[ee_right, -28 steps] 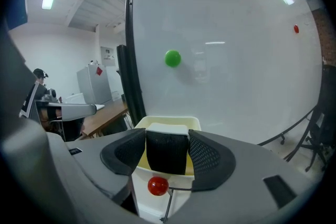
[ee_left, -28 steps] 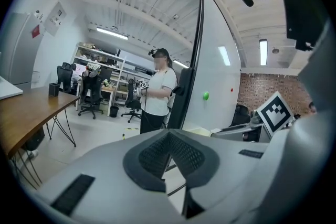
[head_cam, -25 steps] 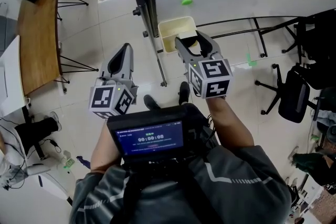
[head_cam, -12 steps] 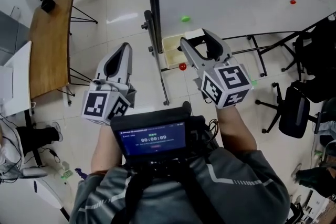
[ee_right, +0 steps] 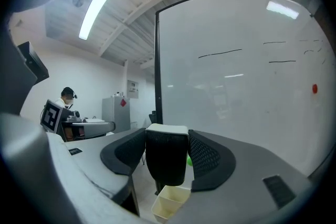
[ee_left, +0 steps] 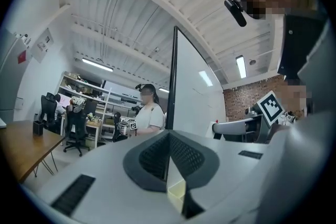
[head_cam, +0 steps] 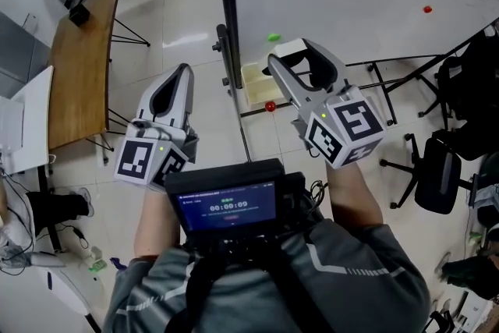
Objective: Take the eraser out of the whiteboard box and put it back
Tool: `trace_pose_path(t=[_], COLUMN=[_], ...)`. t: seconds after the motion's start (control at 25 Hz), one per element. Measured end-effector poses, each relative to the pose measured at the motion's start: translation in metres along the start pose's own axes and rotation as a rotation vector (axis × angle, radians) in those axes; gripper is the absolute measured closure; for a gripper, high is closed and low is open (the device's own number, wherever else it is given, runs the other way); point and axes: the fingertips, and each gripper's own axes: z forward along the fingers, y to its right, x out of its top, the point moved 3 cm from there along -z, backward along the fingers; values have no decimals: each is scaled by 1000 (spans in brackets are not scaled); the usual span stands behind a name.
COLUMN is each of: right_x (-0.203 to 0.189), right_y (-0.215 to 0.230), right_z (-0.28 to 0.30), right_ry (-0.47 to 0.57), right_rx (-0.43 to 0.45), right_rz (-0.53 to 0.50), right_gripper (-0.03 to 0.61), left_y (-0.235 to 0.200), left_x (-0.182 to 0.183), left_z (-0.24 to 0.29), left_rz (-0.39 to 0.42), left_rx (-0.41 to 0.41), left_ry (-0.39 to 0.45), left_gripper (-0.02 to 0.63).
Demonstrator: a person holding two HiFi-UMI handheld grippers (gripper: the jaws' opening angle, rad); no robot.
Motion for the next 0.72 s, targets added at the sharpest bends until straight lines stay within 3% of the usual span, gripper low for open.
trace_pose_path(t=[0.44,0.72], right_x=[3,2], right_y=[5,8], right_z=[-9,-8], right_ry=[0,-2], right_rx=[2,-3], right_rz=[-2,-2], right_gripper=[295,295], left_y=[18,13], left_x=[6,5], left_z=[2,2], left_rz=[39,-6], left_rx=[-21,1], left_ry=[-14,0], left_gripper=[584,582])
